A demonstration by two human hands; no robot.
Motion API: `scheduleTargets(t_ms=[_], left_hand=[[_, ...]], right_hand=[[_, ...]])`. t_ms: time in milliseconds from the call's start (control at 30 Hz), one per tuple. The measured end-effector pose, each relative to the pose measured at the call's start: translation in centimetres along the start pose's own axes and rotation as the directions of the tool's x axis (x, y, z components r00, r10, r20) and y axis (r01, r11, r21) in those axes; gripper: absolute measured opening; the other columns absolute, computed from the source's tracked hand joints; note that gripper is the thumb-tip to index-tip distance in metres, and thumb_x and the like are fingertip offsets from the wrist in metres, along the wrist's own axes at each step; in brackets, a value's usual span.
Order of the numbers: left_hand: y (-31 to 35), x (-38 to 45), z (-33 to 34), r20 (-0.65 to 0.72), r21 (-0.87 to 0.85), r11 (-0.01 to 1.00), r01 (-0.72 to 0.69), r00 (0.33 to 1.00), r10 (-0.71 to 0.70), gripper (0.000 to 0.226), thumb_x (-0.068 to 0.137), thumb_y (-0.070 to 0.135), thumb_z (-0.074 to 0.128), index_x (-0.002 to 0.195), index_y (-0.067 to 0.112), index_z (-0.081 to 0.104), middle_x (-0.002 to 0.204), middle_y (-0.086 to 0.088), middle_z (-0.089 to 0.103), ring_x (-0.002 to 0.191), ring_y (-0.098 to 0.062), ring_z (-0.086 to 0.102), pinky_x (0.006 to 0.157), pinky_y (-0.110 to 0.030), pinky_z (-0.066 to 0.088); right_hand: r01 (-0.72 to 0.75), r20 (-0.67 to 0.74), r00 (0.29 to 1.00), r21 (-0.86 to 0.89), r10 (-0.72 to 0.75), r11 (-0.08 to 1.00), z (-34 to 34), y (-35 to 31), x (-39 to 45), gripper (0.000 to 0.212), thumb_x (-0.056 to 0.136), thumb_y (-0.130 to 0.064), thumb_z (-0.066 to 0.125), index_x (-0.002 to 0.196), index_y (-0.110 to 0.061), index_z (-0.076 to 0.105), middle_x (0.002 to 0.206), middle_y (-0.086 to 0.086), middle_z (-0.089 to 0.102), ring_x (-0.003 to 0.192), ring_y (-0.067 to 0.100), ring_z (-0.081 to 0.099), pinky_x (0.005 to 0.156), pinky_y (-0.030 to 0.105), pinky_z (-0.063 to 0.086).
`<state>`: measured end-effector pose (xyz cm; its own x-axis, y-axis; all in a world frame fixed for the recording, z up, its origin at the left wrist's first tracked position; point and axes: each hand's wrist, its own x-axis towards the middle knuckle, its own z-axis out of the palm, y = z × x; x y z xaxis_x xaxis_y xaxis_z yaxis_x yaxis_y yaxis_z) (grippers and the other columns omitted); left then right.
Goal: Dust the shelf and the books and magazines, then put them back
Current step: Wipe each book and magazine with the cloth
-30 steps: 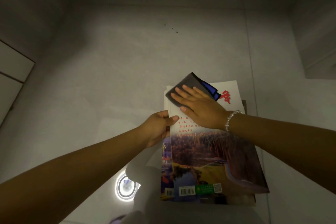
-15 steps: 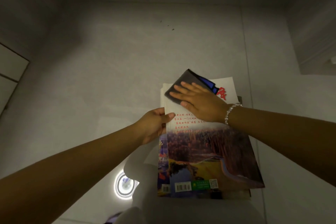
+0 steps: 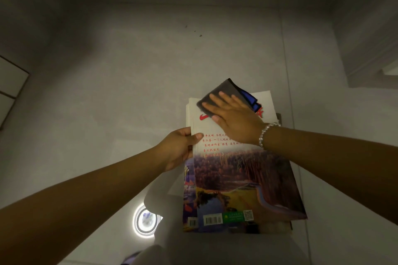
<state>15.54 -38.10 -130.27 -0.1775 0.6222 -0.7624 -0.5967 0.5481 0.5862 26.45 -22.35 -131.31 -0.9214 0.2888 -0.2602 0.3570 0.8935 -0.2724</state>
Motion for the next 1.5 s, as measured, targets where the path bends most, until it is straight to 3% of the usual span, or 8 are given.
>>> scheduleTargets(t_ms=[234,467,667,801,901,1134,1368,1501], left_hand=[[-0.2,-0.1,0.1,-0.012,-0.023,1.000,-0.009,1.000,0.008,0.027,0.097,0.006,0.047,0.122,0.002,0.056,0.105,-0.011,0.069,0.088,-0.022,0.069,0.073,-0.033,0.059],[-0.2,0.0,0.2,-0.035,0.002,1.000,-0.015,0.999,0.015,0.023,0.098,0.008,0.047,0.118,0.008,0.057,0.110,-0.007,0.067,0.092,-0.022,0.067,0.080,-0.040,0.053],[-0.2,0.0,0.2,-0.034,-0.021,1.000,-0.015,0.999,0.014,0.023,0.098,0.008,0.046,0.118,0.007,0.057,0.107,-0.008,0.068,0.090,-0.022,0.068,0.073,-0.037,0.057],[-0.1,0.2,0.3,-0.046,-0.034,0.999,-0.021,0.999,0.019,0.024,0.099,0.010,0.045,0.120,0.009,0.058,0.113,-0.009,0.067,0.094,-0.024,0.067,0.075,-0.038,0.057],[0.7,0.6,0.6,-0.089,-0.055,0.998,-0.039,0.996,0.034,0.025,0.100,0.013,0.044,0.120,0.008,0.058,0.118,-0.011,0.066,0.098,-0.027,0.066,0.074,-0.038,0.058],[0.8,0.7,0.2,-0.082,-0.017,0.997,-0.072,0.994,0.070,0.027,0.101,0.020,0.041,0.121,0.009,0.057,0.114,-0.009,0.068,0.099,-0.027,0.066,0.077,-0.038,0.056],[1.5,0.6,-0.7,0.031,-0.027,0.996,-0.080,0.996,0.081,0.025,0.101,0.021,0.040,0.120,0.014,0.055,0.109,-0.009,0.069,0.098,-0.026,0.068,0.081,-0.042,0.057],[1.6,0.5,-0.9,0.082,-0.081,0.995,-0.060,0.994,0.067,0.024,0.101,0.021,0.041,0.115,0.012,0.059,0.099,-0.007,0.073,0.087,-0.021,0.071,0.075,-0.036,0.060]], right_hand=[[0.169,0.030,0.985,-0.046,-0.167,0.985,1.4,1.2,-4.1,0.055,0.092,-0.050,-0.004,0.145,-0.036,-0.003,0.151,-0.014,-0.009,0.141,0.007,-0.015,0.112,0.028,-0.016],[-0.262,-0.115,0.959,0.002,0.261,0.965,0.9,4.8,-4.4,0.063,0.091,-0.044,0.008,0.150,-0.021,0.012,0.158,0.006,0.012,0.147,0.024,0.004,0.115,0.035,-0.003],[0.142,-0.051,0.988,-0.100,-0.147,0.985,2.9,3.2,-6.6,0.053,0.100,-0.045,0.007,0.148,-0.022,0.016,0.153,-0.003,0.017,0.143,0.018,0.012,0.117,0.034,0.001],[-0.026,-0.053,0.998,-0.068,0.023,0.997,1.5,4.9,-4.4,0.062,0.090,-0.053,-0.002,0.147,-0.029,-0.001,0.157,-0.005,0.002,0.143,0.012,-0.006,0.114,0.029,-0.009],[-0.150,-0.058,0.987,-0.021,0.148,0.988,0.8,4.3,-2.8,0.064,0.090,-0.047,0.004,0.150,-0.026,0.005,0.159,0.000,0.005,0.147,0.019,-0.002,0.115,0.032,-0.006],[0.277,-0.027,0.958,-0.151,-0.284,0.949,3.6,1.2,-7.5,0.053,0.101,-0.043,0.009,0.148,-0.022,0.022,0.153,-0.002,0.020,0.143,0.019,0.012,0.118,0.034,0.002],[0.083,-0.091,0.992,-0.053,-0.088,0.995,3.2,1.1,-5.5,0.058,0.095,-0.052,-0.006,0.147,-0.027,0.007,0.153,-0.007,0.006,0.146,0.021,0.006,0.116,0.033,-0.008],[0.320,-0.060,0.940,-0.176,-0.335,0.931,4.1,-2.2,-6.5,0.053,0.096,-0.045,0.021,0.145,-0.025,0.030,0.150,-0.001,0.032,0.140,0.022,0.024,0.115,0.042,0.014]])
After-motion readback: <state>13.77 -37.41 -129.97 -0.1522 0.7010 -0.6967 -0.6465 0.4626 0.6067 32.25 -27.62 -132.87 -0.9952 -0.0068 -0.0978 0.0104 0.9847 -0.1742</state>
